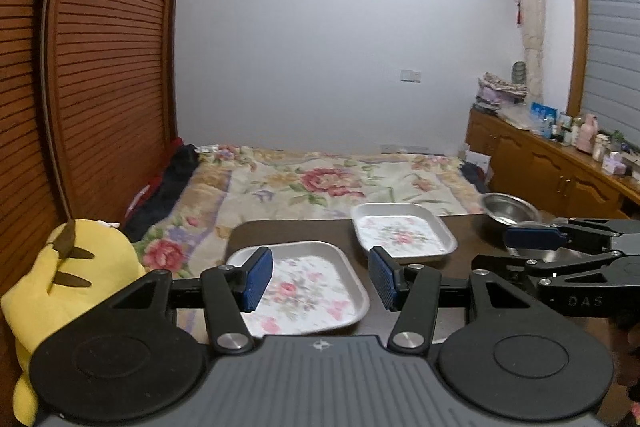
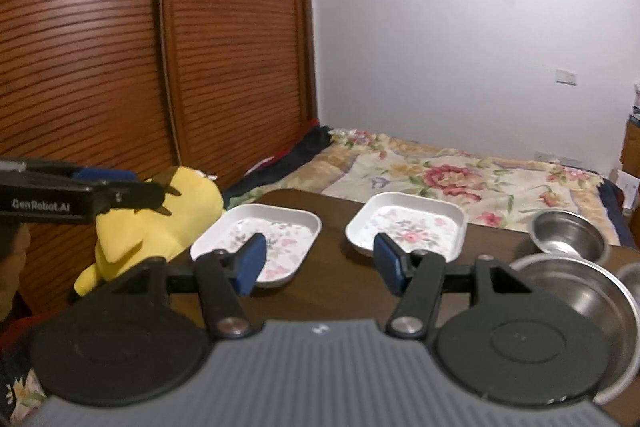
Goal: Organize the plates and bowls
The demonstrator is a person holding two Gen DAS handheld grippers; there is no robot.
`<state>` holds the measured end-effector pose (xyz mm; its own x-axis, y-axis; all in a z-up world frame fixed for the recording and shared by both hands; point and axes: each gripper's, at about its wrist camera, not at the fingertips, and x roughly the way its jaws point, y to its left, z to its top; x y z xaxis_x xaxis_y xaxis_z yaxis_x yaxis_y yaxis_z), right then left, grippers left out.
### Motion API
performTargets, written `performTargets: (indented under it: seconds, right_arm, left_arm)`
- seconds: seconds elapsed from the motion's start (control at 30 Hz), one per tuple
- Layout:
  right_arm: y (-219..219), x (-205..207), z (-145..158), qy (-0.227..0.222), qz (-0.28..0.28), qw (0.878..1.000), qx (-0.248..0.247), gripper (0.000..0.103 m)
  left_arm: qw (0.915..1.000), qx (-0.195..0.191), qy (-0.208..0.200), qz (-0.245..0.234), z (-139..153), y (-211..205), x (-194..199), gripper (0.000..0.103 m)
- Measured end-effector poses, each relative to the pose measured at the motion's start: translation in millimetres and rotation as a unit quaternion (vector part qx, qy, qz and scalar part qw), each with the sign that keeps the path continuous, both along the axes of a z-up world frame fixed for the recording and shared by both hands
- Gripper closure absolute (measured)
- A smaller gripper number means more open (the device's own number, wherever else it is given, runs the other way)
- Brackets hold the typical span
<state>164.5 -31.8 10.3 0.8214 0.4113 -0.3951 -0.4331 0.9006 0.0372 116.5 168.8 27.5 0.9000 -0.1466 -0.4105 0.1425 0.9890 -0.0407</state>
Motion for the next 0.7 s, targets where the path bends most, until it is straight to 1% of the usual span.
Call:
performTargets:
  seconds: [0.13, 0.27, 0.37, 0.53, 0.7]
  right_arm:
    - [16, 25, -2, 0.026, 0.010, 1.000, -0.006, 0.046]
    - [26, 42, -5, 0.065, 0.008, 0.998, 0.004, 0.051]
    - [35, 50, -7, 0.070, 0.001, 0.998, -0.004, 0.052]
    - [50, 68, -19, 0.093, -0.001, 0.996, -0.013, 0.053]
    - [65, 80, -25, 0.103, 0.005, 0.994, -0.026, 0.054]
  left_arm:
    - [0.9998, 0.004, 0.012, 0.017, -7, 13, 25, 0.047]
    - [0.9993, 0.029, 0.016, 0.015, -14, 17, 38, 0.047]
    - [0.9987, 0.039, 0.025, 0.022, -22, 23, 46, 0.047]
    - [0.9981, 0.037, 0.038, 0.031, -34, 33, 62, 0.047]
    - [0.9971, 0.032, 0.058, 0.037, -48, 40, 79, 0.049]
